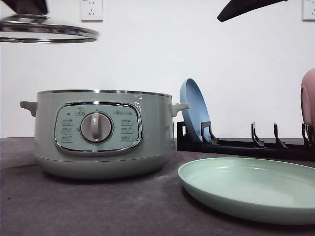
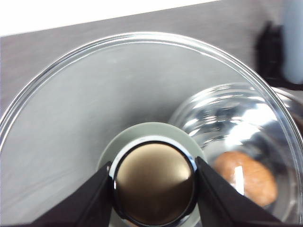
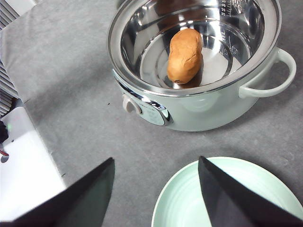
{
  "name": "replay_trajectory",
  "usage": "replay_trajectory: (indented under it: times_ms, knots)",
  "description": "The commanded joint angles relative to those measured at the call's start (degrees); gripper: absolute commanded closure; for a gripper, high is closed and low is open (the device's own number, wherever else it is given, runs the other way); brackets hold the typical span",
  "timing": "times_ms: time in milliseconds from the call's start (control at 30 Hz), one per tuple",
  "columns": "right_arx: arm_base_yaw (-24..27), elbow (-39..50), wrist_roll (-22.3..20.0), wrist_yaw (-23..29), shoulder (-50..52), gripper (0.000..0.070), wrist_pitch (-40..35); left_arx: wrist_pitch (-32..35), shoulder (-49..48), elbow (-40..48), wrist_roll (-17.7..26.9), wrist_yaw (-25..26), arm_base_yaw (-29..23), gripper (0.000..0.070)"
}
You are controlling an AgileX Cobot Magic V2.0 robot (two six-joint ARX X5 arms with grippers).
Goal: Transfer potato from steamer to green plate
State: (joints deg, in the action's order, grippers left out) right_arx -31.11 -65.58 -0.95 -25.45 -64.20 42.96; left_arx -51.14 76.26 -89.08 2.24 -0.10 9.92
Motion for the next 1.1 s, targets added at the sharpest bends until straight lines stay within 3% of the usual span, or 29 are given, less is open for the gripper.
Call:
replay_trajectory:
  times_ms: [0, 200, 433, 600, 1067]
  knots:
    - [-0.3, -0.9, 0.7, 0.0, -0.5, 0.0351, -0.6, 1.6, -1.2, -1.4, 0.1, 0.2, -0.8, 0.0700]
    - [-0.4, -0.9, 1.9, 0.0, -0.6, 0.0268, -1.0, -0.2, -3.1, -1.4, 0.2, 0.2, -4.0, 0.0700]
    - [-0.4, -3.0, 4.8, 0.0, -2.7, 0.0267, -5.2, -0.7, -3.7, -1.4, 0.2, 0.2, -5.2, 0.0700]
    - [-1.6, -11.8, 4.6, 0.1, -10.5, 0.0224, -4.5, -1.4, -3.7, -1.4, 0.2, 0.2, -5.2, 0.0700]
    - [-6.7, -36.8, 0.5, 4.5, -40.0, 0.0220, -3.9, -1.6, -3.8, -1.4, 0.1, 0.2, -5.5, 0.0700]
